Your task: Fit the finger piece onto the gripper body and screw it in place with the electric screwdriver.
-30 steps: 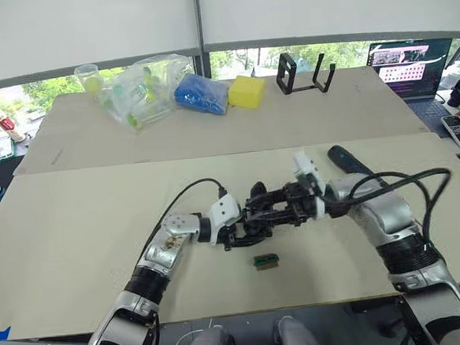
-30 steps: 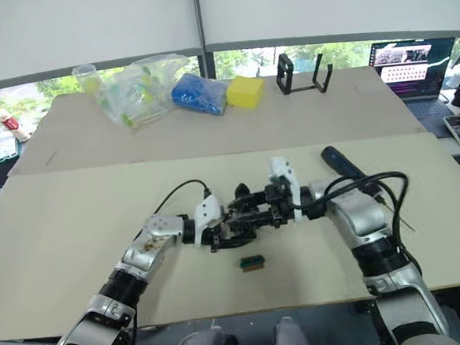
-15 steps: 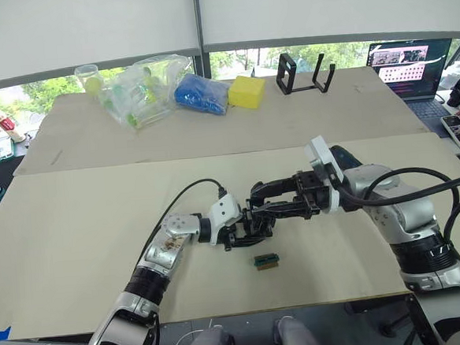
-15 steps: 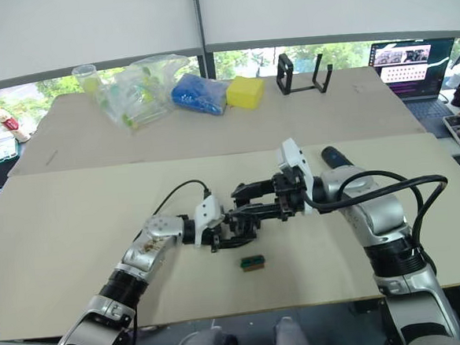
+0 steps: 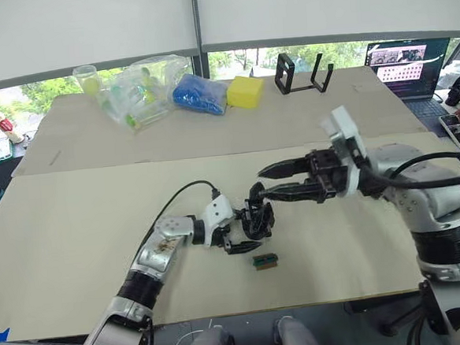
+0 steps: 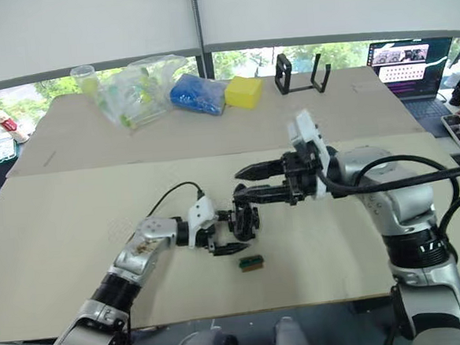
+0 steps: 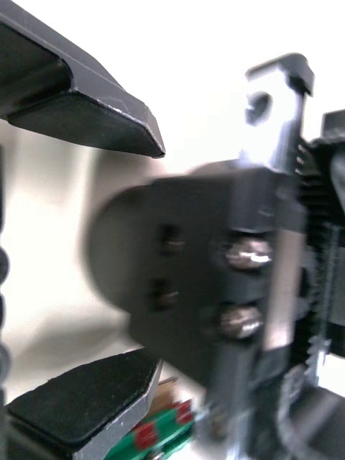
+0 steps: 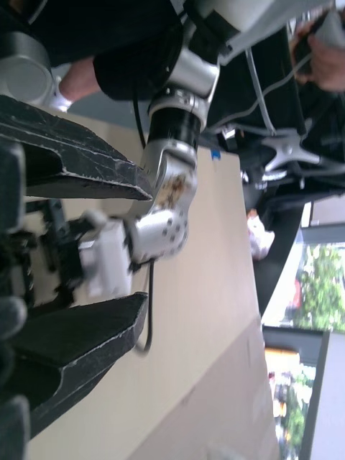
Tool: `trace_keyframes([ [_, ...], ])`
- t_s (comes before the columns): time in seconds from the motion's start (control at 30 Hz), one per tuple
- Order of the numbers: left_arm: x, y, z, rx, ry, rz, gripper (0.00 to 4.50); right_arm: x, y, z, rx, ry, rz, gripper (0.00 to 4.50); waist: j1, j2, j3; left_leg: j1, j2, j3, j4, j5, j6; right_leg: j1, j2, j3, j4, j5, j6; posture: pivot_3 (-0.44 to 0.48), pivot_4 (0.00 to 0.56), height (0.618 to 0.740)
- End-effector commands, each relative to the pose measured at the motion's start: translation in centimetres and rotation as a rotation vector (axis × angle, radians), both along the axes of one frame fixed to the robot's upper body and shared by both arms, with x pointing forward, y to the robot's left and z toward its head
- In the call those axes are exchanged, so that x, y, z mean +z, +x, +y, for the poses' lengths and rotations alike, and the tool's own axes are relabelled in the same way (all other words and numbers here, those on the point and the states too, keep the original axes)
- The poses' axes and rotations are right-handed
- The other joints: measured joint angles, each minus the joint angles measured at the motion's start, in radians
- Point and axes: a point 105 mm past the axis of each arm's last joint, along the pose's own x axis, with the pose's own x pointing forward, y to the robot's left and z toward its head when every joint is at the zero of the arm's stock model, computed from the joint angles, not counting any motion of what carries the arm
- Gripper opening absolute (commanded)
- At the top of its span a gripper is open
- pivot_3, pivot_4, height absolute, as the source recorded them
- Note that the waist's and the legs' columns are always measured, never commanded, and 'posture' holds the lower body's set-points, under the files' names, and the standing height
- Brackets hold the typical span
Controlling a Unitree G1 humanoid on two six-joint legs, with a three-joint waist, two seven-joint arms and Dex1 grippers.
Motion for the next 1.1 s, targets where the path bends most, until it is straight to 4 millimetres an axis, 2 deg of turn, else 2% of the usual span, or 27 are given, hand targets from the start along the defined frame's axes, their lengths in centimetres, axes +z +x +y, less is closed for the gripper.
trace_keyframes([
  [0.03,1.0,-1.1,1.9,0.011,-0.003,0.014,4.46,2.2,-0.1,-0.9,-0.041,-0.018,-0.036,2.29,-0.002,0.000,0.000,0.000,0.000,0.000,0.000,0.000,0.000,0.000,0.000,0.000,0.000,0.000,0.000,0.000,0.150,0.737],
  [0.13,2.9,-3.1,4.1,0.010,-0.001,0.020,4.50,2.2,0.9,-2.6,-0.143,-0.137,0.016,3.04,-0.003,0.001,0.002,-0.001,0.000,0.000,0.000,0.000,0.000,0.000,-0.001,0.001,0.000,0.000,0.000,0.000,0.150,0.737],
  [0.27,5.0,-5.1,6.0,0.011,0.026,0.018,4.50,1.9,2.3,-4.5,-0.258,-0.268,0.073,4.43,0.004,0.002,0.007,-0.001,0.000,0.000,0.000,-0.002,0.004,0.001,-0.001,0.001,-0.002,0.000,0.000,0.000,0.150,0.737],
  [0.5,10.2,-7.1,6.9,-0.015,0.028,0.000,4.50,0.8,8.3,-9.3,-0.628,-0.555,0.133,4.47,0.008,0.003,0.014,-0.001,-0.001,0.001,0.001,-0.001,0.001,0.001,-0.002,0.000,-0.002,0.000,0.000,0.000,0.150,0.737],
  [0.67,13.0,-7.8,6.6,-0.027,0.010,-0.035,4.50,-0.9,10.9,-13.6,-0.891,-0.721,0.224,4.47,0.004,0.003,0.015,-0.002,-0.001,0.001,0.000,0.000,0.000,-0.001,-0.002,-0.001,-0.003,0.000,0.000,0.000,0.150,0.737],
  [0.8,15.2,-7.9,6.6,-0.014,-0.007,-0.085,4.50,-3.2,11.7,-17.1,-1.001,-0.862,0.268,4.47,0.005,0.003,0.016,-0.007,-0.002,0.001,0.000,0.000,0.000,-0.007,-0.002,-0.001,-0.002,0.000,0.000,0.000,0.150,0.737],
  [0.97,16.2,-8.0,6.6,-0.006,-0.021,-0.093,4.50,-5.4,12.0,-19.7,-1.052,-0.946,0.283,4.47,-0.005,0.003,0.016,-0.012,-0.002,0.002,0.001,0.002,-0.002,-0.014,-0.001,-0.002,0.001,0.000,0.000,0.000,0.150,0.737],
  [1.1,16.4,-7.8,6.5,0.008,-0.012,-0.119,4.50,-7.1,11.9,-20.8,-1.076,-0.969,0.318,4.47,-0.017,0.004,0.016,-0.011,-0.002,0.002,0.000,0.002,-0.003,-0.014,-0.001,-0.002,0.002,0.000,-0.001,0.000,0.150,0.737],
])
